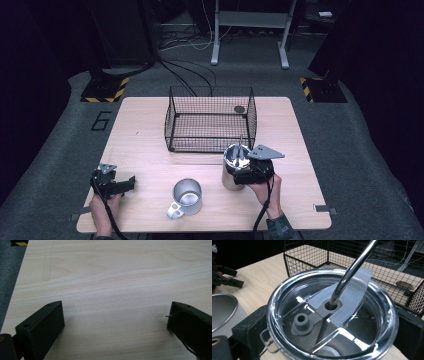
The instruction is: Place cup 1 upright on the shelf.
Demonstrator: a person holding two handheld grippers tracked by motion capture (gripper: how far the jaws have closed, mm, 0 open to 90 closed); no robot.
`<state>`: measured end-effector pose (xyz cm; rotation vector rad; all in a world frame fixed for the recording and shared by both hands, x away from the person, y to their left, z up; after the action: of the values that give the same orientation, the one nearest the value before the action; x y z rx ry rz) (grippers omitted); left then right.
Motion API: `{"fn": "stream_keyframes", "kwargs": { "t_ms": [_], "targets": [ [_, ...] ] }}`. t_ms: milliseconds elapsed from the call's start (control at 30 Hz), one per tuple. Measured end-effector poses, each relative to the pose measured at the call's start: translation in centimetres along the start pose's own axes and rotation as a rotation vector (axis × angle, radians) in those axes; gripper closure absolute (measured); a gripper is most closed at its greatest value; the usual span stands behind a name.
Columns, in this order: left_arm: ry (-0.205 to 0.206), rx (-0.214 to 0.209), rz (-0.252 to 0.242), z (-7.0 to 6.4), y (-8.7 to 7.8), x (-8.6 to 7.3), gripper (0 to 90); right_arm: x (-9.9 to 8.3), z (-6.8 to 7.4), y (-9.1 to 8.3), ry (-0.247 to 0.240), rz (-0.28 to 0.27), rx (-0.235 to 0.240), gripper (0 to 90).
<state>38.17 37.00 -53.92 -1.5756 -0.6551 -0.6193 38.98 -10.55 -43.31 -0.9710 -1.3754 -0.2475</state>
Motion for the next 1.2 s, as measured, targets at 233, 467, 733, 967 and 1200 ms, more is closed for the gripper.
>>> {"fn": "stream_keyframes", "kwargs": {
  "t_ms": [233,467,733,967,1200],
  "targets": [
    [0.000,0.000,0.000,0.0,0.0,0.0,0.8,0.0,0.1,0.0,-0.008,-0.005,-0.009,3.3],
    [0.000,0.000,0.000,0.0,0.0,0.0,0.8,-0.1,0.0,0.0,-0.009,-0.012,-0.008,3.5],
    [0.001,0.000,0.000,0.0,0.0,0.0,0.8,0.0,-0.2,-0.5,-0.003,-0.021,0.001,3.5],
    [0.000,0.000,0.000,0.0,0.0,0.0,0.8,0.4,-0.5,-1.2,-0.006,-0.018,-0.011,3.5],
    [0.000,0.000,0.000,0.0,0.0,0.0,0.8,0.7,-0.8,-1.5,-0.008,-0.015,-0.020,3.5]
  ]
}}
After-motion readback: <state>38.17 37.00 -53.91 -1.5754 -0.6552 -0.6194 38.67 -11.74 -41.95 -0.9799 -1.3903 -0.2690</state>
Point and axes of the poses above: each handheld gripper's, and its own axes: y roughly forward along the jaws, x roughly out of its top, z roughly to its left, the point moved 1 cm from there along y, roughly forward along the jaws, and after that the axes turned 8 degrees about -y, right-handed, at the moved point
